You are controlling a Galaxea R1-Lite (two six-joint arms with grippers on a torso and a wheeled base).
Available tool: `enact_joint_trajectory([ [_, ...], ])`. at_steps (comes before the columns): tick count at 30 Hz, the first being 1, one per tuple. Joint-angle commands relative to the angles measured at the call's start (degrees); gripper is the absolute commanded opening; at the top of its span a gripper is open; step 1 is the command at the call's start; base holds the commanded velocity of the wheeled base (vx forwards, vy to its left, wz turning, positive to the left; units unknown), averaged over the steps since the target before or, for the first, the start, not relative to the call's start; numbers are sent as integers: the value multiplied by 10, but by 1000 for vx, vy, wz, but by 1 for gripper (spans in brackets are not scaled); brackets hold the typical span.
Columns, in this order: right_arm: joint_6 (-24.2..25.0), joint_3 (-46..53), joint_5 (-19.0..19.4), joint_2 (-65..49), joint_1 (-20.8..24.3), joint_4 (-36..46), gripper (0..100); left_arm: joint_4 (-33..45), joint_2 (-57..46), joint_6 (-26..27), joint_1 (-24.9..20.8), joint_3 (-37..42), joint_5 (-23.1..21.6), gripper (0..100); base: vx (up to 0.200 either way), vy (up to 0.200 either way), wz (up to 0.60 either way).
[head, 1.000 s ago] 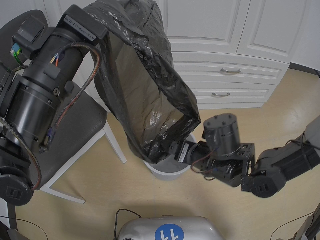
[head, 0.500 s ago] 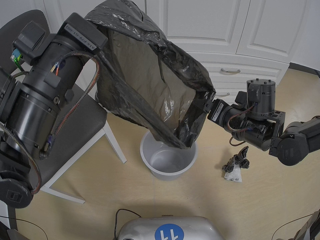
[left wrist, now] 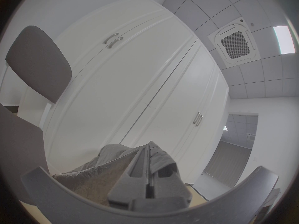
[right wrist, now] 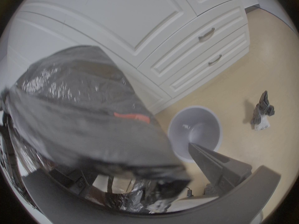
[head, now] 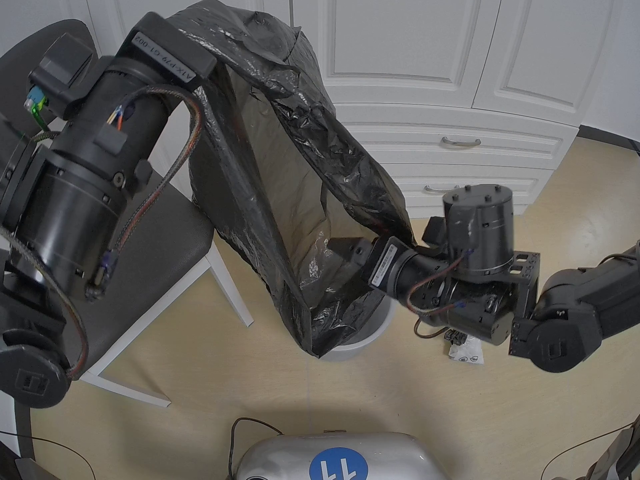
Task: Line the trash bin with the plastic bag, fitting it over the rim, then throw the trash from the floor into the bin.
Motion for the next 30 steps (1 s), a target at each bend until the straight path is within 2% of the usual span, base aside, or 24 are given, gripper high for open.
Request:
enact_joint_trajectory([
  [1, 7, -2, -5, 21, 30, -2, 100, -1, 28, 1, 2, -17, 15, 0, 0, 0, 0],
  [10, 11, 3, -54, 36, 89, 3, 100, -9, 86, 25, 19, -69, 73, 0, 0, 0, 0],
  [17, 12, -13, -75, 76, 90, 3, 100, -15, 78, 30, 30, -75, 74, 0, 0, 0, 0],
  [21, 17, -38, -109, 91, 90, 3, 100, -15, 69, 30, 33, -79, 74, 0, 0, 0, 0],
  [26, 48, -62, -114, 93, 91, 4, 100, -22, 62, 48, 38, -81, 75, 0, 0, 0, 0],
  [30, 70, -98, -155, 108, 90, 4, 100, -56, 62, 66, 38, -88, 75, 0, 0, 0, 0],
])
